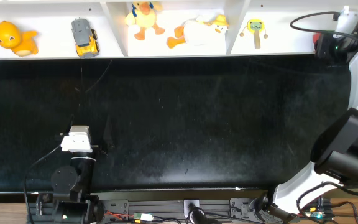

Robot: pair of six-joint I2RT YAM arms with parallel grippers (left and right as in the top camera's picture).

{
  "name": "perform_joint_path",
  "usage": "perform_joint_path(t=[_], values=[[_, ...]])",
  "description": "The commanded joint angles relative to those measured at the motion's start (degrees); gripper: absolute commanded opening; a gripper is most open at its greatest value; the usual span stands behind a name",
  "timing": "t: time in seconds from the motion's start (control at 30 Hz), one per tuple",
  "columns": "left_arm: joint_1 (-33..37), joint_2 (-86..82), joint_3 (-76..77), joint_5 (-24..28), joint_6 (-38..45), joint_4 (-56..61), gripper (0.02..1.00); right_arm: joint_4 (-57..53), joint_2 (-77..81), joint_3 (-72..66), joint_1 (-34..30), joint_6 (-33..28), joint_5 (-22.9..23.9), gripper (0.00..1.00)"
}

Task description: Store Toys

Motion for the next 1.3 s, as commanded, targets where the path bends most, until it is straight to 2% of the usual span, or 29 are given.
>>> perform_joint_path(t=[0.03,0.53,0.67,0.8,0.97,1.17,1.3], values=[[-0.35,-0.68,-0.20,-0.48,0.42,-0.02,0.998,1.42,0.59,2.19,1.01,1.22,-2.10,0.485],[-0.35,-0.68,-0.20,-0.48,0.42,-0.02,0.996,2.14,0.76,2.32,1.53,1.46,-2.01,0.505],[-0.35,-0.68,-0.20,-0.46,0.42,-0.02,0.998,2.19,0.76,2.32,1.53,1.44,-1.88,0.592],[-0.35,-0.68,-0.20,-0.46,0.42,-0.02,0.998,2.25,0.76,2.32,1.53,1.44,-1.81,0.728],[-0.35,-0.68,-0.20,-0.46,0.42,-0.02,0.998,1.40,-0.07,2.29,1.60,1.44,-1.44,0.998],[-0.35,-0.68,-0.20,-0.46,0.42,-0.02,0.998,2.38,-5.90,-1.66,1.46,1.44,-1.31,0.998],[-0.35,-0.68,-0.20,-0.46,0.42,-0.02,0.998,5.01,-12.13,-11.08,1.18,1.42,2.01,0.998]])
